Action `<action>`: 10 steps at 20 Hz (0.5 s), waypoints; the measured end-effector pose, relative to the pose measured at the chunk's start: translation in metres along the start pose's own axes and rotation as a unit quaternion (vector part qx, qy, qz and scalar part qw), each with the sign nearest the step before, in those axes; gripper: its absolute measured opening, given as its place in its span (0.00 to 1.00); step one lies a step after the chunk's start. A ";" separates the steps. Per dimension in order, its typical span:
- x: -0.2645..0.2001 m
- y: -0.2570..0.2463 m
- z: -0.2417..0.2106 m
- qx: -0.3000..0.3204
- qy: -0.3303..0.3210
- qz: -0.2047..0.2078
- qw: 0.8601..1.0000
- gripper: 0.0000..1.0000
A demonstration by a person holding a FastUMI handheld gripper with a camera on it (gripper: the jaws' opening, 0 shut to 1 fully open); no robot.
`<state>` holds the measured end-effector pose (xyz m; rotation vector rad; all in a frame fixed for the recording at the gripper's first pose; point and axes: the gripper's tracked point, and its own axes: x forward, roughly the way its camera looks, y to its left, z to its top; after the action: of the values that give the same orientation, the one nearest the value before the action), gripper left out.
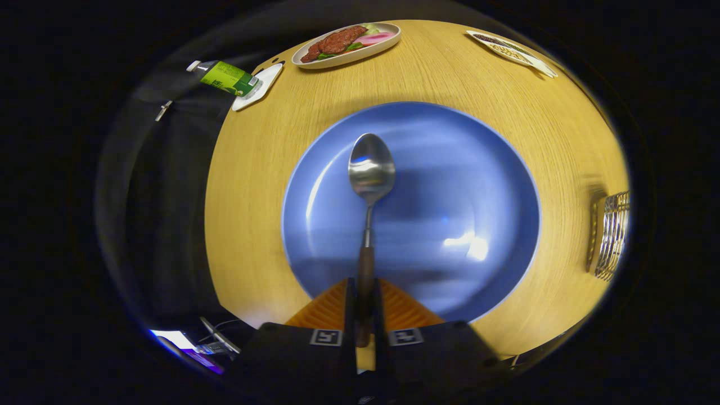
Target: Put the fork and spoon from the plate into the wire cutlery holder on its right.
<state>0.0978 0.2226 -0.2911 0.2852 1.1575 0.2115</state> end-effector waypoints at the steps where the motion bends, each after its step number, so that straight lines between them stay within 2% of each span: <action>1: 0.004 0.000 -0.003 0.000 -0.001 0.012 1.000 0.14; 3: 0.002 0.005 -0.002 -0.012 -0.002 0.045 0.999 0.09; 5: -0.007 0.009 -0.009 -0.029 0.004 0.067 0.997 0.09; 10: -0.035 -0.002 -0.017 -0.055 -0.007 0.068 0.996 0.09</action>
<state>0.0687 0.2114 -0.2681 0.2676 1.1102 0.3915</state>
